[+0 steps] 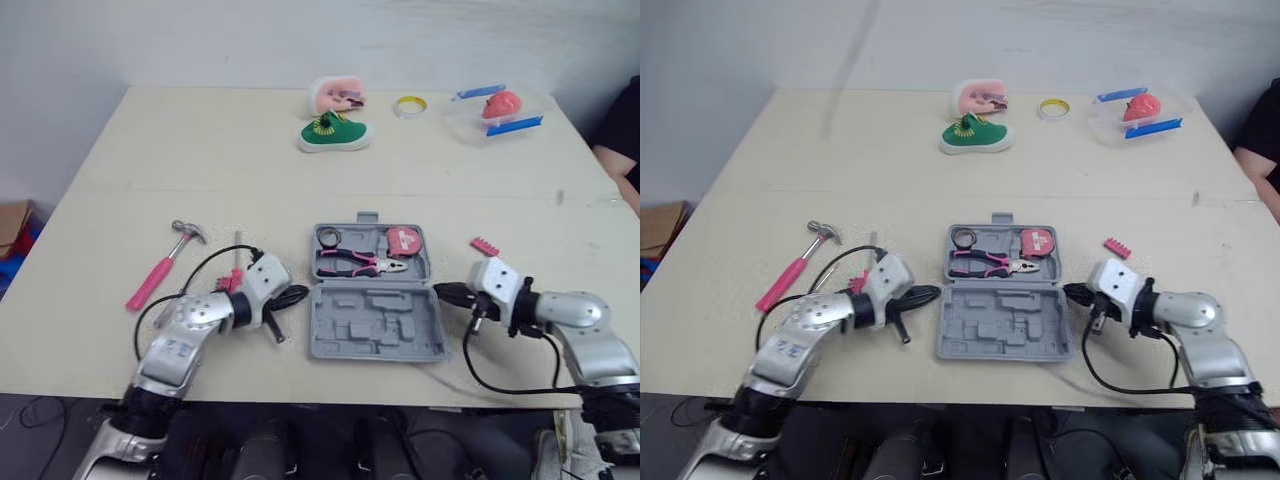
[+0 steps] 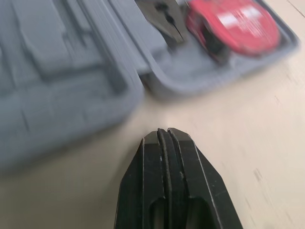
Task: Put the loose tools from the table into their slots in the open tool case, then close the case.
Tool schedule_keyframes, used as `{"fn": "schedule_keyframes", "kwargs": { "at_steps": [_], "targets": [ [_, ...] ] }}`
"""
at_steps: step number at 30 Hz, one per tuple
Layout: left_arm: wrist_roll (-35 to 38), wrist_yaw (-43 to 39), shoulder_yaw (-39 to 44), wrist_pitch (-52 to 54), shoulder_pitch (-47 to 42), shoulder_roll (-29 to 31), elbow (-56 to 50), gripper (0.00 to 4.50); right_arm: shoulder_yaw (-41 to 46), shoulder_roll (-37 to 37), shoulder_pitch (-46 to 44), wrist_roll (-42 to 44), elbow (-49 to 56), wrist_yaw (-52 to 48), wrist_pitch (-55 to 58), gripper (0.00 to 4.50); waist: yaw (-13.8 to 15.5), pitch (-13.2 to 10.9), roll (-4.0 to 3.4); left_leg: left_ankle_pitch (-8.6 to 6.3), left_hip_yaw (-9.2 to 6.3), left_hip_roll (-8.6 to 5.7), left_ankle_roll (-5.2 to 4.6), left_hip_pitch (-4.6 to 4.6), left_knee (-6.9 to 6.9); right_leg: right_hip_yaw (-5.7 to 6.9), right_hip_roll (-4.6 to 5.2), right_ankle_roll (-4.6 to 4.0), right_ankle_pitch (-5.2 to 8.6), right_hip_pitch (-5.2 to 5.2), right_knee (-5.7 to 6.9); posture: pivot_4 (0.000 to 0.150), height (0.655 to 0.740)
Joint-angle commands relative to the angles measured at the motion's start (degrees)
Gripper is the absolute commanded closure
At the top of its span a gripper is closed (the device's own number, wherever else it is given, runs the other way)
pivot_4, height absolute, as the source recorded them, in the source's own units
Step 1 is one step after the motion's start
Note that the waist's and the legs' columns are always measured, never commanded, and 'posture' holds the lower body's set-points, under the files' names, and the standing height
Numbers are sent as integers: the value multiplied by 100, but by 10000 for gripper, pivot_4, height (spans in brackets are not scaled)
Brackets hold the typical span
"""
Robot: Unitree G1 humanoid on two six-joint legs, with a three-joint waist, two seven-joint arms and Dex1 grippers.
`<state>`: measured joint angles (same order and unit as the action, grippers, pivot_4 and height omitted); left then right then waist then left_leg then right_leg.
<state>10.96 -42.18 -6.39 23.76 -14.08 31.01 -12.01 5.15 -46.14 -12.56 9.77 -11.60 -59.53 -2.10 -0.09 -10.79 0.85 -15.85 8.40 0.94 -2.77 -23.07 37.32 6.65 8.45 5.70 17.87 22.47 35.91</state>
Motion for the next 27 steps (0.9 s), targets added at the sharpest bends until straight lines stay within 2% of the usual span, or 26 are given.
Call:
{"fn": "schedule_keyframes", "kwargs": {
  "at_steps": [1, 4, 6, 9, 10, 11, 12, 14, 16, 19, 20, 23, 27],
  "targets": [
    [699, -403, 783, -375, 300, 181, -581, 44719, 762, -330, 418, 426, 187, -145, -248, 45000, 17, 0, 0, -5, -3, 0, 2, 0, -1, 1, 1, -1, 0, -1, -2, 1500, 7400],
    [1260, -629, 1469, -571, 534, 287, -738, 44719, 1292, -490, 837, 666, 205, -339, -747, 45000, 14, 0, 0, -8, -5, 0, 2, -1, -2, 3, 4, -1, -1, -4, -4, 1500, 7400],
    [1538, -930, 1839, -638, 806, 487, -761, 39750, 1609, -491, 1061, 993, 226, -597, -992, 45000, -4, 0, 0, -8, -5, 0, 2, 2, -4, 4, 1, 0, -1, -6, -4, 1500, 7400],
    [1646, -1145, 2861, -831, 1231, 963, 37, 29206, 2383, -611, 1588, 1554, 114, -1009, -926, 45000, -25, 0, 0, -8, 2, 2, 3, 13, -19, -3, -6, -1, 0, -7, -6, 1500, 7400],
    [1568, -1174, 3333, -995, 1335, 1230, 617, 22858, 2764, -684, 1732, 1609, -146, -865, -818, 39938, -14, 0, -1, -8, 2, 4, 3, 14, -21, -2, -9, -2, 0, -7, -8, 1500, 7400],
    [1522, -1196, 3617, -1129, 1400, 1407, 1009, 20245, 3007, -727, 1822, 1625, -324, -738, -743, 38565, -14, -1, -1, -8, 1, 5, 3, 13, -20, 0, -9, -5, 2, -3, -5, 1500, 7400],
    [1381, -1214, 3844, -1417, 1465, 1610, 1376, 15166, 3196, -704, 1905, 1720, -432, -729, -742, 35207, -19, -1, 0, -8, 1, 7, 3, 12, -19, 1, -9, -6, 3, 0, -5, 1500, 7400],
    [1459, -1173, 4227, -1564, 1464, 1805, 1821, 6156, 3346, -755, 2114, 1593, -681, -851, -1027, 25694, -18, -1, 0, -21, 0, 7, 3, 11, -19, 2, -6, -7, 3, 2, -13, 1500, 7400],
    [1542, -1284, 4580, -1613, 1540, 1964, 2284, 22, 3533, -855, 2137, 1430, -1067, -762, -1275, 17474, -13, -1, 0, -50, -1, 5, 12, 14, -16, 0, 1, -5, -1, -6, -24, 1500, 7400],
    [1374, -1288, 5004, -1954, 1786, 2183, 3264, 0, 3658, -979, 2029, 1200, -1662, -533, -1812, 3475, -25, -2, -2, -63, 4, 0, 3, 12, -20, -13, 11, -2, -12, -2, -39, 1500, 7400],
    [1296, -1281, 5116, -2076, 1887, 2312, 3717, 0, 3661, -1020, 2014, 1158, -1834, -572, -2031, 1249, -33, -3, -4, -56, 7, -1, 23, 12, -23, -16, 11, -2, -12, 0, -41, 1500, 7400],
    [1246, -1227, 5253, -2303, 1943, 2544, 4444, 0, 3615, -1140, 1981, 1152, -2158, -667, -2313, 1249, -125, -3, -4, -57, 8, 4, 37, 10, -39, -12, 6, -11, -6, 9, -45, 1500, 7400],
    [1292, -1152, 5259, -2433, 1963, 2509, 4549, 0, 3344, -1217, 1915, 1043, -2424, -717, -2359, 1249, -145, -4, -6, -55, 6, 6, 41, 11, -37, -9, 9, -11, -6, 6, -42, 1500, 7400]
  ]
}}
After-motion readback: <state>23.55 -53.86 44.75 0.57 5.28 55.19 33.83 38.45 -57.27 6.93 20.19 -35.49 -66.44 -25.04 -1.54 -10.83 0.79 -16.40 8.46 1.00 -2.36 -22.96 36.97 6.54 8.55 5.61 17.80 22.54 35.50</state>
